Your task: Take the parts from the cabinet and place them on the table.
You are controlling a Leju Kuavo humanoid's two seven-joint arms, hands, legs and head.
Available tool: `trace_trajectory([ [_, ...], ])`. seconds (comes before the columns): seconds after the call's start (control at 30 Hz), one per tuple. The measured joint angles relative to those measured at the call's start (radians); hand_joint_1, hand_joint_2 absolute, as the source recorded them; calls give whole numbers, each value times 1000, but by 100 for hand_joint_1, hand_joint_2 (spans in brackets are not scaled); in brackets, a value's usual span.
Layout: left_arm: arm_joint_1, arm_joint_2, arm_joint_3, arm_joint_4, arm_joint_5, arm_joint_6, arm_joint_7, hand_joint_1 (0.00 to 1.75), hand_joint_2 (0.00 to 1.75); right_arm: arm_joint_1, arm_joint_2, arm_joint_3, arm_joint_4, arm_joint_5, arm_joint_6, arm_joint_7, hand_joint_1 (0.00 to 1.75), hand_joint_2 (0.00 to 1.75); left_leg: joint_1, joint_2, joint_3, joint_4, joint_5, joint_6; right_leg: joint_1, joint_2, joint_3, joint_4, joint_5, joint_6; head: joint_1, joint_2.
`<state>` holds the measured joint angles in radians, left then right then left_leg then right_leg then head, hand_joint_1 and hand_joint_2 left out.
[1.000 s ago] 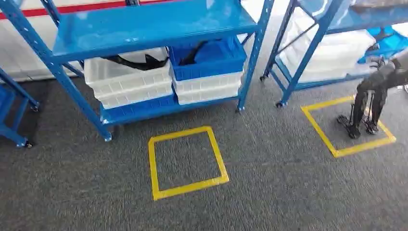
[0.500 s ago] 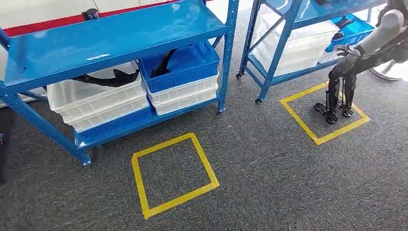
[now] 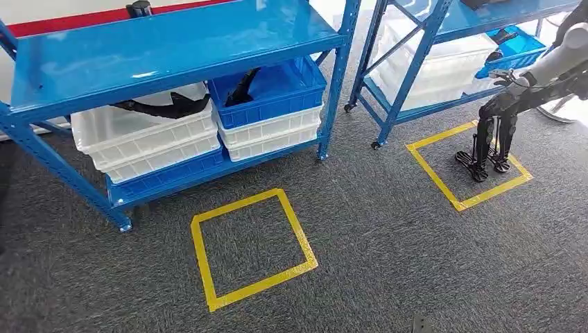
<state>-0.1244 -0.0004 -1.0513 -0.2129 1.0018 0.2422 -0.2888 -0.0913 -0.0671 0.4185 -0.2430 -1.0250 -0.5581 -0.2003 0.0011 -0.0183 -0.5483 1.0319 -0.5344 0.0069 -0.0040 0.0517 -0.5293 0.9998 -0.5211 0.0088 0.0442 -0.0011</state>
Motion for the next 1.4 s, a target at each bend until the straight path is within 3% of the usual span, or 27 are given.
trace_trajectory([
  [0.43, 0, 0, 0, 0, 0, 0, 3, 0, 0, 0, 0, 8, 0, -3, 3, 3, 0, 0, -1, 3, 1, -1, -1, 2, -1, 0, -1, 0, -2, 5, 0, 0],
  [0.47, 0, 0, 0, 0, 0, 0, 3, 0, 175, 0, 0, 8, 0, -3, 4, 5, 0, 175, -1, 3, 1, -1, -1, 2, -1, 1, -1, 1, -2, 5, 0, 0],
  [0.53, 0, 0, 0, 0, -2, 0, 5, 0, 175, 0, 0, 14, 0, 2, 15, 36, 0, 175, 0, 3, 1, -1, -1, 2, -1, 1, -1, 1, -2, 5, 0, 0],
  [0.73, 0, 0, -2, 0, -34, 0, 40, 0, 175, 1, 0, 80, 0, 75, 84, 222, 0, 175, -1, 4, 1, -1, -2, 2, -1, 1, -1, 1, -2, 5, 0, 0],
  [1.07, 40, -3, 62, -11, -212, -36, 87, 0, 175, 38, 4, 90, -5, 253, 177, 233, 0, 175, -1, 5, 1, -1, -2, 3, -1, 1, -1, 1, -3, 6, 1, 0],
  [1.4, 93, -3, 227, -38, -407, -85, 135, 0, 175, 86, 10, 43, -26, 446, 272, 230, 0, 175, -1, 5, 1, -1, -2, 3, -1, 1, -1, 1, -3, 6, 1, 0],
])
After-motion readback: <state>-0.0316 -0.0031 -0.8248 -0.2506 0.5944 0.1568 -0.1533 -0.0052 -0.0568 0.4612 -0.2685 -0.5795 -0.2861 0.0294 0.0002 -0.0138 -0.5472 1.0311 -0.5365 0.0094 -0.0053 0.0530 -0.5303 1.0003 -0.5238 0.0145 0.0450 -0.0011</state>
